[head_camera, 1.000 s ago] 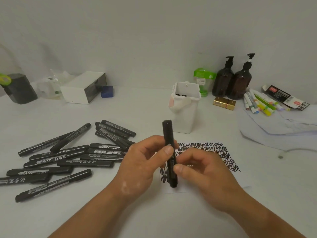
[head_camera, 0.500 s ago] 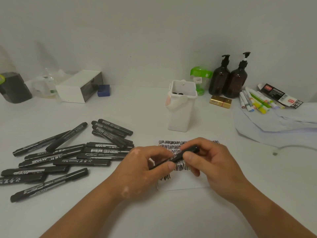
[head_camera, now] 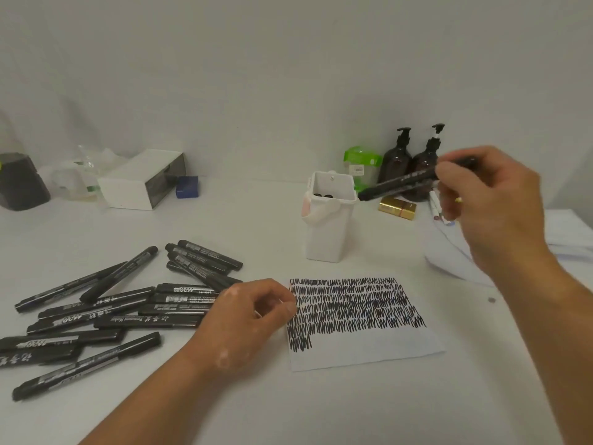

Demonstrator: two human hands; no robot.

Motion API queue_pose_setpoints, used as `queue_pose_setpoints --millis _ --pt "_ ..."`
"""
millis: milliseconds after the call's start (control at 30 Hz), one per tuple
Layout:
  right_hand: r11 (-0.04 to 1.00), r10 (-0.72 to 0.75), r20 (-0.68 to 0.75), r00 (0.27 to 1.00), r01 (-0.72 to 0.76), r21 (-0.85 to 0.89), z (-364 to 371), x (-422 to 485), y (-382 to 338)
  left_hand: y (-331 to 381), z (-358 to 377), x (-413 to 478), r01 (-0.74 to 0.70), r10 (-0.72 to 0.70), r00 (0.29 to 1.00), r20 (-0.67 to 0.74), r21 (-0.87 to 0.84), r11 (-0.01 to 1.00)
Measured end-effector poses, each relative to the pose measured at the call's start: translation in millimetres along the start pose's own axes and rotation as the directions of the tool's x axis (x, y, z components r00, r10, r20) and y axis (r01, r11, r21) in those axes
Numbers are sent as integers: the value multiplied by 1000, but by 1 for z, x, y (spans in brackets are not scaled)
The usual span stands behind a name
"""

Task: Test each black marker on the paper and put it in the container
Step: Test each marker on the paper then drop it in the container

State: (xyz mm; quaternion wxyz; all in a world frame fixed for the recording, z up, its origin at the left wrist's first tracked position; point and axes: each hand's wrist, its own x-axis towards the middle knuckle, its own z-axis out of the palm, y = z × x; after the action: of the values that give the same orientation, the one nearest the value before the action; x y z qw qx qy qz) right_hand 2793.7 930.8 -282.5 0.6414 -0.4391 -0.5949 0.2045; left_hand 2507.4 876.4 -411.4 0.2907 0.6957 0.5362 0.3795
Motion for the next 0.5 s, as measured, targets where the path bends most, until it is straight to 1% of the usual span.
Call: queue_pose_setpoints --millis 100,200,333,500 --pt "967 -64 72 995 80 -242 23 37 -14 -2 0 0 -4 4 1000 11 14 1000" --pt "862 -23 206 978 124 -492 48 58 -11 -4 0 -1 -9 9 1000 18 12 1000" --pt "767 74 356 931 175 -617 72 69 4 -5 1 0 -7 6 1000 21 6 1000" --pt "644 200 467 861 243 -725 92 67 23 -5 2 -1 -3 3 999 37 1 1000"
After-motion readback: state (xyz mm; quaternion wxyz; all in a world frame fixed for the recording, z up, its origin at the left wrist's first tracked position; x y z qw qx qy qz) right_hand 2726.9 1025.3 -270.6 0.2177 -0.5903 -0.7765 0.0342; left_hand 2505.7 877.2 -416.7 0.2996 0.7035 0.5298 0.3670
